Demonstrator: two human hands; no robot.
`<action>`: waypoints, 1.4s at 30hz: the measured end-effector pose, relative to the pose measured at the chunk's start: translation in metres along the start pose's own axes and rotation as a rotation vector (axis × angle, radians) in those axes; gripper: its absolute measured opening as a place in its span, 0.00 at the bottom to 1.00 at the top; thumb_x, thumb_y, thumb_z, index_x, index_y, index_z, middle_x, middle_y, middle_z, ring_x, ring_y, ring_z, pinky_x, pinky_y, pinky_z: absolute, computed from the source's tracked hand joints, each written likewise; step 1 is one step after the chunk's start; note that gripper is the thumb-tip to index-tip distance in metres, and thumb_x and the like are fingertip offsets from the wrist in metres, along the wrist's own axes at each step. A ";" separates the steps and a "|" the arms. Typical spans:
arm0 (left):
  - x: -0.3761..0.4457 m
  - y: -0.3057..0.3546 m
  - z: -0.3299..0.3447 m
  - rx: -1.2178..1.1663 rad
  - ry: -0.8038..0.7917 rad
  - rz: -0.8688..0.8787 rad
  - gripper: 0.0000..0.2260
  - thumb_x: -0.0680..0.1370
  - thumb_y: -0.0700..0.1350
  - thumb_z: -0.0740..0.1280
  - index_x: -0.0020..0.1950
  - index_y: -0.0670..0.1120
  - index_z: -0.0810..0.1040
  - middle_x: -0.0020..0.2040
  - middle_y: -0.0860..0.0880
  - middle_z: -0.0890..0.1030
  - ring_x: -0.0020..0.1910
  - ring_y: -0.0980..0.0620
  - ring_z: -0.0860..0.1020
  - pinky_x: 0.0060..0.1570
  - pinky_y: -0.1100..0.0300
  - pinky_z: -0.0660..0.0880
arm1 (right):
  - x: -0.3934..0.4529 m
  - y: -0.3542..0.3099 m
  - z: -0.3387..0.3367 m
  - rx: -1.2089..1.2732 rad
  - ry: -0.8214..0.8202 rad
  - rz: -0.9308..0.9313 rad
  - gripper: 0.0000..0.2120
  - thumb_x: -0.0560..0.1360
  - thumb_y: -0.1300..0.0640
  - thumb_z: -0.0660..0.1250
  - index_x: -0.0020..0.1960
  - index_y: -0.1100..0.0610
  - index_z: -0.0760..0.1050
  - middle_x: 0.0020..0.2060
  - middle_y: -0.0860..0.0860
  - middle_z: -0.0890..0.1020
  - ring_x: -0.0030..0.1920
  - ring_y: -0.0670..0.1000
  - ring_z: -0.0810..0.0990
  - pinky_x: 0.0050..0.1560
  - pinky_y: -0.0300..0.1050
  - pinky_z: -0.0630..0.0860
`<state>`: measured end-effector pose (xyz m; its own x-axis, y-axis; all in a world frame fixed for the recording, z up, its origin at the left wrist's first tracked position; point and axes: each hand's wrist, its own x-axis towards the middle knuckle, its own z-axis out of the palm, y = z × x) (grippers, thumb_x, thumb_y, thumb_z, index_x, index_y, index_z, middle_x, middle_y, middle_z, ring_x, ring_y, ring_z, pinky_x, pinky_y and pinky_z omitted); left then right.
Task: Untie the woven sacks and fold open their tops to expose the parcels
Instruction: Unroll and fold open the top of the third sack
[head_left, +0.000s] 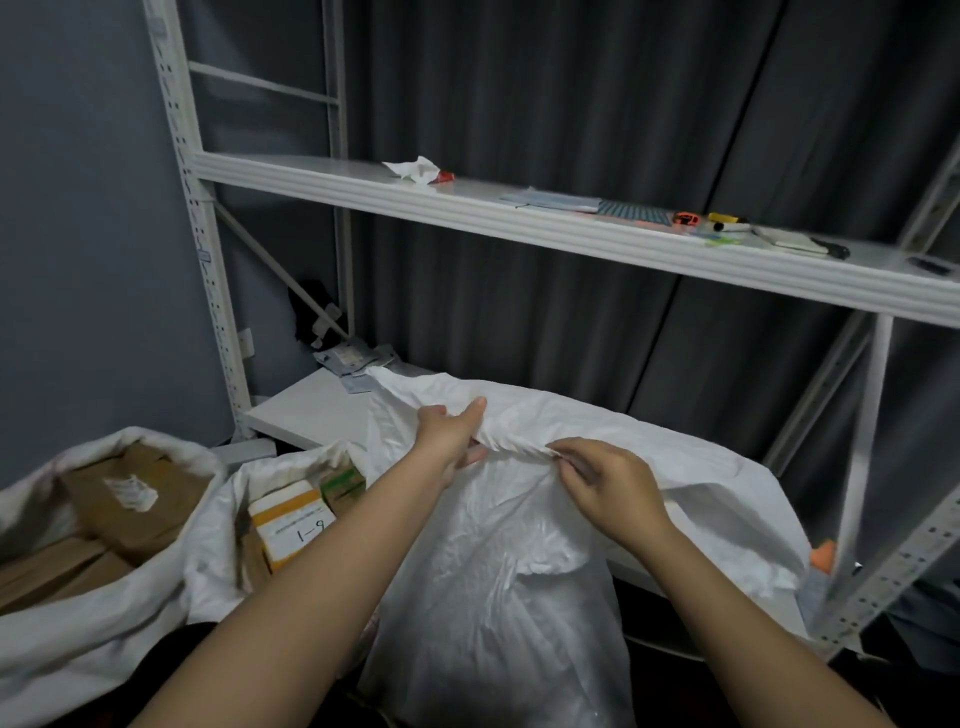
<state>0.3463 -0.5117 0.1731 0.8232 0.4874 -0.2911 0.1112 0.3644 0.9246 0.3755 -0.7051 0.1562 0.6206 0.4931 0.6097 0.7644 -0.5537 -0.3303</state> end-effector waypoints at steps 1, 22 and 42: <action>0.003 0.001 0.003 -0.004 0.005 -0.005 0.31 0.77 0.42 0.69 0.74 0.41 0.56 0.61 0.43 0.72 0.44 0.50 0.78 0.42 0.57 0.81 | -0.001 -0.003 -0.001 -0.030 0.023 -0.050 0.09 0.71 0.59 0.69 0.49 0.52 0.83 0.43 0.46 0.85 0.42 0.49 0.83 0.41 0.40 0.77; -0.001 -0.025 -0.019 -0.148 0.001 -0.025 0.07 0.77 0.38 0.68 0.53 0.38 0.75 0.49 0.41 0.81 0.42 0.49 0.81 0.43 0.57 0.80 | -0.003 -0.038 0.056 -0.186 -0.024 -0.259 0.04 0.68 0.65 0.66 0.39 0.59 0.72 0.39 0.53 0.75 0.37 0.53 0.73 0.29 0.41 0.62; -0.001 -0.034 -0.046 -0.015 -0.034 -0.015 0.10 0.77 0.37 0.67 0.57 0.35 0.76 0.43 0.43 0.81 0.38 0.50 0.80 0.35 0.63 0.80 | -0.003 -0.053 0.072 0.426 -0.275 0.126 0.07 0.73 0.58 0.70 0.47 0.54 0.72 0.40 0.46 0.75 0.39 0.45 0.73 0.41 0.35 0.70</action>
<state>0.3163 -0.4880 0.1310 0.8399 0.4549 -0.2961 0.1153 0.3836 0.9163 0.3457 -0.6291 0.1200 0.6919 0.6295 0.3536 0.6486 -0.3266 -0.6875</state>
